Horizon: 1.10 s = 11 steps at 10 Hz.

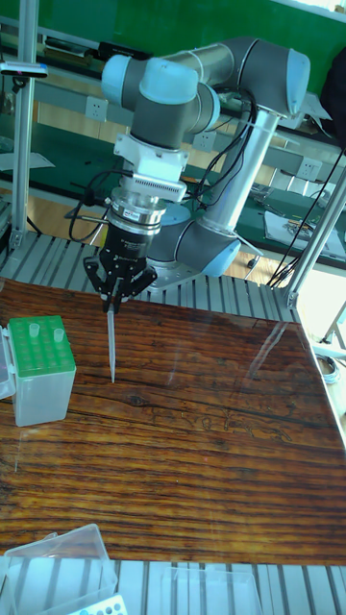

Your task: Insert a large pipette tip into the holder for large pipette tips

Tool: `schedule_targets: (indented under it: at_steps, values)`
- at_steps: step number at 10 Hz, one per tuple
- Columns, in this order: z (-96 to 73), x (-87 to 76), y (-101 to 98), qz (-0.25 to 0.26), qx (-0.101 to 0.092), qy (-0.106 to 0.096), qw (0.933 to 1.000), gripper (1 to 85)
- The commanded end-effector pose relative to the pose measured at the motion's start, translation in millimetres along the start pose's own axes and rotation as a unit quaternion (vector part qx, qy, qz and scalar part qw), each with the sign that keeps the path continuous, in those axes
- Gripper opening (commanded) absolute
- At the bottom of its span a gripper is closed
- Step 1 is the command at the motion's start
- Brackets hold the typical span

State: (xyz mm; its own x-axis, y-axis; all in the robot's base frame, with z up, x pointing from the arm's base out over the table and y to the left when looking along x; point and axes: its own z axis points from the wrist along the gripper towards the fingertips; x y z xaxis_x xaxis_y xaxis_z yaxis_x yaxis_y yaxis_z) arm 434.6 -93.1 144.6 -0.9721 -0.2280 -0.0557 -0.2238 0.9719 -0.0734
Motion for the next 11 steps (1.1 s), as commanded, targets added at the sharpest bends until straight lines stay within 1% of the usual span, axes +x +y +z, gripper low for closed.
schedule_targets:
  at_steps: [1, 2, 3, 4, 5, 6, 7, 8, 9, 10, 11]
  values:
    - [-44.7, -3.3, 2.6, -0.009, -0.005, 0.040, 0.9992, 1.0]
    - [-69.7, -10.4, -2.3, -0.018, -0.002, 0.048, 0.9987, 1.0]
    - [-86.4, -18.1, -1.6, -0.021, -0.012, 0.043, 0.9988, 1.0]
    - [-95.8, -21.6, -1.1, -0.021, -0.022, 0.039, 0.9987, 1.0]
    - [-96.0, -21.8, -3.6, -0.020, -0.022, 0.039, 0.9988, 1.0]
    - [-92.3, -23.8, -6.4, -0.017, -0.019, 0.040, 0.9989, 1.0]
    - [-84.4, -27.7, -8.8, -0.017, -0.017, 0.039, 0.9990, 1.0]
    - [-73.4, -32.4, -10.8, -0.018, -0.016, 0.031, 0.9992, 1.0]
    - [-72.9, -41.2, -11.6, -0.023, -0.015, 0.014, 0.9995, 1.0]
    - [-72.8, -44.8, -11.6, -0.034, -0.014, 0.007, 0.9993, 1.0]
    - [-72.9, -41.9, -13.4, -0.055, -0.011, 0.013, 0.9983, 1.0]
